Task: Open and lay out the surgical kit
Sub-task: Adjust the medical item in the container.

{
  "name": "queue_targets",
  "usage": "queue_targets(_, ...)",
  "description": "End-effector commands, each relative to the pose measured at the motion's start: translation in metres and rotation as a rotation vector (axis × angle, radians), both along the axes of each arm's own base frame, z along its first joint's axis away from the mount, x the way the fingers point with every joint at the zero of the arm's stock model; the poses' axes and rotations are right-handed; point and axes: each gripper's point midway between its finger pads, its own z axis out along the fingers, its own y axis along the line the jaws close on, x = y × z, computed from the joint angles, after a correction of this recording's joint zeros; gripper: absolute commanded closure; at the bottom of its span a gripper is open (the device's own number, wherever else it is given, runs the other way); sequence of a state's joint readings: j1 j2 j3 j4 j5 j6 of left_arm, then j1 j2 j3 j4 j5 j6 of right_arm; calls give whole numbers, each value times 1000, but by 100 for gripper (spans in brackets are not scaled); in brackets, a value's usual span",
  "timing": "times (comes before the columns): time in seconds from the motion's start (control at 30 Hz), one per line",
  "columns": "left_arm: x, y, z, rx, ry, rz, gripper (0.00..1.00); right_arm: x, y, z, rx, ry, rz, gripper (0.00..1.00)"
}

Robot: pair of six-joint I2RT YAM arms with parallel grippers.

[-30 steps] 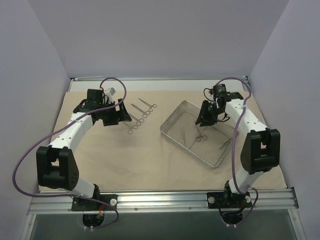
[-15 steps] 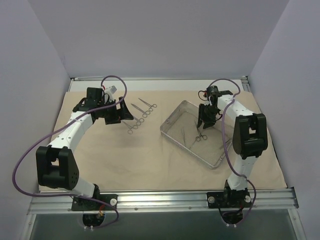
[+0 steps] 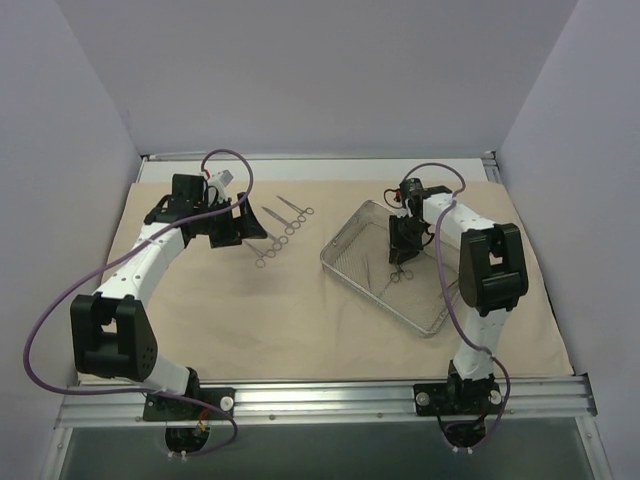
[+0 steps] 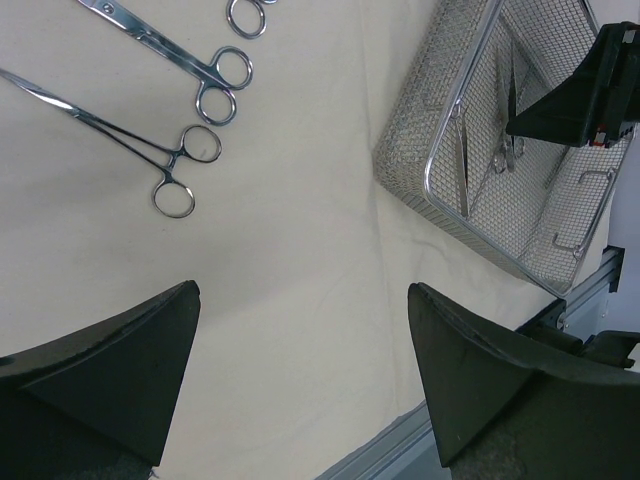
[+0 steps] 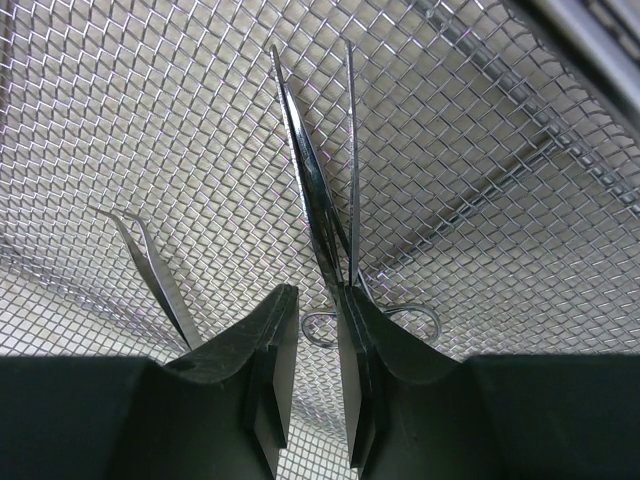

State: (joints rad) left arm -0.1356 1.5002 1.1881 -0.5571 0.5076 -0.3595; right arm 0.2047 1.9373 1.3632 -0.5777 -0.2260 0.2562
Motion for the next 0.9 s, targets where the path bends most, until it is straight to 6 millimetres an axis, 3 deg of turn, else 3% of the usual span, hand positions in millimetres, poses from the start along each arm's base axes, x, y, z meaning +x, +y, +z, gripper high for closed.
queue_targets(0.0,6,-2,14,-25,-56,-18,6,-12,-7,-16,-58,58,17,77)
queue_targets(0.23,5,-1,10,-23,-45,-8,6,-21,-20,-20,-150,75,38,78)
queue_targets(0.3,3,-1,9,-30,-40,-5,6,-20,-22,-13,-167,56,50,81)
queue_targets(0.4,4,0,8,-27,-42,1,6,-19,-24,-1,-184,18,51,77)
queue_targets(0.57,6,-4,6,-50,-32,-1,6,-21,-25,-6,-187,29,65,75)
queue_targets(0.67,7,-4,8,-52,-35,-1,6,-22,-26,-14,-200,56,54,82)
queue_targets(0.7,7,-4,8,-50,-36,-1,6,-20,-29,-13,-217,55,41,95)
queue_targets(0.73,7,-3,10,-45,-38,-2,6,-18,-32,-11,-233,49,37,99)
queue_targets(0.87,6,0,12,-29,-45,-5,6,-13,-49,20,-284,-1,21,100)
